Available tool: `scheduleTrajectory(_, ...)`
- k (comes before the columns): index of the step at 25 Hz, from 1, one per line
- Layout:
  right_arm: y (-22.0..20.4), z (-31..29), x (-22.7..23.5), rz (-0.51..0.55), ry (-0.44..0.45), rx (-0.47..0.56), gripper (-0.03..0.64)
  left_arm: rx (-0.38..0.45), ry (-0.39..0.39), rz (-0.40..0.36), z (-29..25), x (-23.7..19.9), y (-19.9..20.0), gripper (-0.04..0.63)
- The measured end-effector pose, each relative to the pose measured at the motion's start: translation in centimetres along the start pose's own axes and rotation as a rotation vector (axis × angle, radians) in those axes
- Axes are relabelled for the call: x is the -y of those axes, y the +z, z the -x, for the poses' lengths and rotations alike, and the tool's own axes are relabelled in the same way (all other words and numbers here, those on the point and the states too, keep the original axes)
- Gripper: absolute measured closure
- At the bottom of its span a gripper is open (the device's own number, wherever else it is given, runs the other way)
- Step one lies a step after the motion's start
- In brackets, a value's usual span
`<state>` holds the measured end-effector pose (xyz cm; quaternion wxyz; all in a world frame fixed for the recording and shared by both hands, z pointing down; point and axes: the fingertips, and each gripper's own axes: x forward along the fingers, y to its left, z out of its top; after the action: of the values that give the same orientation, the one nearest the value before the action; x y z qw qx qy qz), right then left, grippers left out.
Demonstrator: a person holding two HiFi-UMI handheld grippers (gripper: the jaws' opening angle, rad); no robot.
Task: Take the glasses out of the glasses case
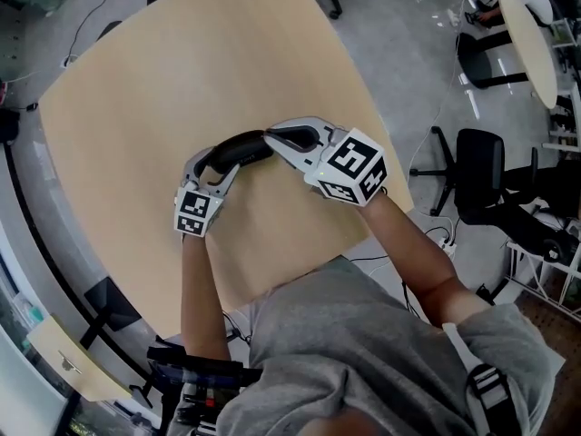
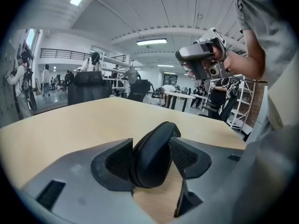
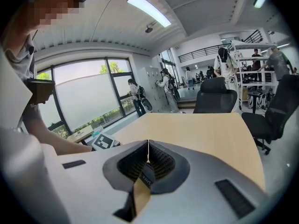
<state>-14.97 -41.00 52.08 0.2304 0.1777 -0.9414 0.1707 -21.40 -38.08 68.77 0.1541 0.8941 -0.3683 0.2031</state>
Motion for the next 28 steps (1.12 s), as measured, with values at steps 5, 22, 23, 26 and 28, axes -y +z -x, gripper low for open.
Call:
scheduleTrajectory(5,-0.7,-2.3,1.0,0.005,0.018,-0.056,0.609,-0.003,-0.047,0.001,0.3,0.8,-0.7,0.351)
scheduleTrajectory(22,-12.6,-11.0,-1.7,0.274,0.287,-0.547,0.607,-0.075,-0.111,-0.080,1.2,4.6,-3.2,0.386)
scheduleTrajectory(23,-13.1,-11.3,-1.8,0.330,0.295,-0.568,0.607,-0.085,-0.112,-0.075,1.2,4.8,-3.8,0.388)
scheduleTrajectory(26,-14.6,-11.7,-2.1,0.486,0.310,-0.631,0.606,-0.094,-0.123,-0.063,1.2,5.7,-4.8,0.391)
scheduleTrajectory(28,-15.6,-11.9,-2.3,0.568,0.320,-0.672,0.577,-0.096,-0.127,-0.054,1.2,6.1,-5.1,0.391)
